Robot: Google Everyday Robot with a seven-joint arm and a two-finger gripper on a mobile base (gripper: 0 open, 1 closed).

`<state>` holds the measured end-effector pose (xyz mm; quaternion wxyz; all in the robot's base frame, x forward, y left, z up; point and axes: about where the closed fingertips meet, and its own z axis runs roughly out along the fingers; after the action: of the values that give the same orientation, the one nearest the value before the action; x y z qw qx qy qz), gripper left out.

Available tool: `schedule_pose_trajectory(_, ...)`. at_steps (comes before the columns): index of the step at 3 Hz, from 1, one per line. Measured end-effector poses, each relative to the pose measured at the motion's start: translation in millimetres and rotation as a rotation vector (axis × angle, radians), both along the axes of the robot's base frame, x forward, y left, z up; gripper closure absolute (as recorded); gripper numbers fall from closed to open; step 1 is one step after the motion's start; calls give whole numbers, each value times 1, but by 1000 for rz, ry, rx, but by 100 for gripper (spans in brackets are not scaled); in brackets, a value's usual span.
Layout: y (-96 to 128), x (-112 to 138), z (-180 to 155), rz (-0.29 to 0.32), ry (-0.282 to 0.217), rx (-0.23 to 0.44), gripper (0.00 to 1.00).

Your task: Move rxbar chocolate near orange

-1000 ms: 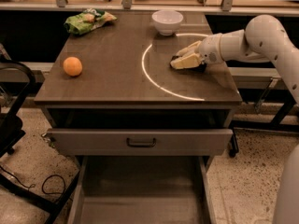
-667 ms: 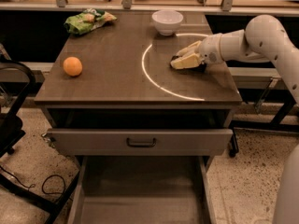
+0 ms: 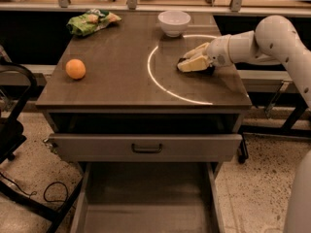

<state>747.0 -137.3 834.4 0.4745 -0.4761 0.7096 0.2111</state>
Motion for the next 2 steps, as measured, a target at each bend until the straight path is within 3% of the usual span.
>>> schedule_pose_trajectory(1, 0, 0, 0, 0, 0, 0, 61)
schedule_pose_trajectory(2, 0, 0, 0, 1, 0, 0, 30)
